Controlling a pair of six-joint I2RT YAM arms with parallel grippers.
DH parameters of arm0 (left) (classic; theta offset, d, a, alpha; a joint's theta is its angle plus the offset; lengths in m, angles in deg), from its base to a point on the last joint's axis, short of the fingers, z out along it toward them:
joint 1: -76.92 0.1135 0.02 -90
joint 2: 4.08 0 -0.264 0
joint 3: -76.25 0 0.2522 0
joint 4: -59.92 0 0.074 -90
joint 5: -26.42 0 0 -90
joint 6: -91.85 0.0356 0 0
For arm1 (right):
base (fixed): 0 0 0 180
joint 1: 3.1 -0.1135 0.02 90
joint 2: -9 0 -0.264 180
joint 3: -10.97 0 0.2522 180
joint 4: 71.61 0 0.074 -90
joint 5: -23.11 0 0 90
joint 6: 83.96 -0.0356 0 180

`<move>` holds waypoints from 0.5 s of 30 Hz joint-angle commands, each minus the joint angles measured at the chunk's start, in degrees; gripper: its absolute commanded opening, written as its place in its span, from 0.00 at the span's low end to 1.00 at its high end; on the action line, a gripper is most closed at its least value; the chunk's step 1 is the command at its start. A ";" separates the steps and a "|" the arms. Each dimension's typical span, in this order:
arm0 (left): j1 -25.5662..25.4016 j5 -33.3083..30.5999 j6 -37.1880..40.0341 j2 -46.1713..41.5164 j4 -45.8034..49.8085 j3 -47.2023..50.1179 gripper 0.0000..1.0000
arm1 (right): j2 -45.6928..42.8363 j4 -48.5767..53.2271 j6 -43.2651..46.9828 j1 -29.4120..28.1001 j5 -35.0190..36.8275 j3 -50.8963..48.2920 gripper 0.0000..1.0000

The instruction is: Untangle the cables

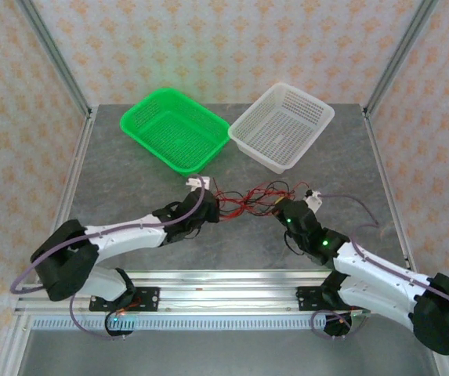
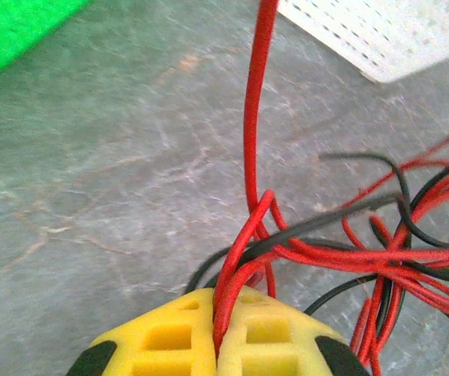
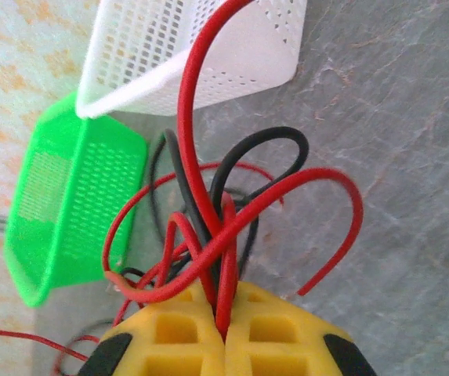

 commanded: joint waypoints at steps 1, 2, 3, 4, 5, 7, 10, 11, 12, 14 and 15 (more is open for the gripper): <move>2.46 -7.45 -0.88 -3.65 6.80 2.37 0.00 | -0.41 7.00 7.46 0.33 5.22 2.02 0.00; 3.04 -8.21 -1.01 -4.52 7.20 2.86 0.00 | -0.07 7.67 9.19 0.51 5.30 2.61 0.00; 3.75 -9.02 -1.14 -5.37 7.62 3.30 0.00 | 0.40 8.22 11.03 0.67 5.00 3.07 0.00; 4.35 -9.38 -1.20 -5.92 7.81 3.65 0.00 | 0.84 8.77 12.34 0.92 4.89 3.49 0.00; 4.97 -9.77 -1.23 -6.39 7.94 4.01 0.00 | 1.46 9.14 13.49 1.10 4.83 3.81 0.00; 5.74 -10.70 -1.15 -6.97 8.11 4.44 0.00 | 2.67 9.44 15.34 1.59 4.62 4.18 0.00; 6.03 -12.76 -1.49 -7.08 9.37 4.29 0.00 | 5.00 9.35 16.92 2.82 3.61 4.80 0.00; 6.03 -13.73 -1.65 -7.16 9.63 4.44 0.00 | 5.86 9.00 17.46 3.12 3.40 5.04 0.00; 5.99 -14.70 -1.74 -7.26 9.78 4.60 0.00 | 6.77 8.97 17.86 3.44 3.34 5.36 0.00; 6.03 -16.59 -1.76 -7.36 10.45 4.70 0.00 | 8.52 9.09 19.05 3.84 3.25 6.30 0.00; 6.03 -17.74 -1.76 -7.32 11.06 4.59 0.00 | 9.47 9.52 19.52 3.89 3.66 7.02 0.00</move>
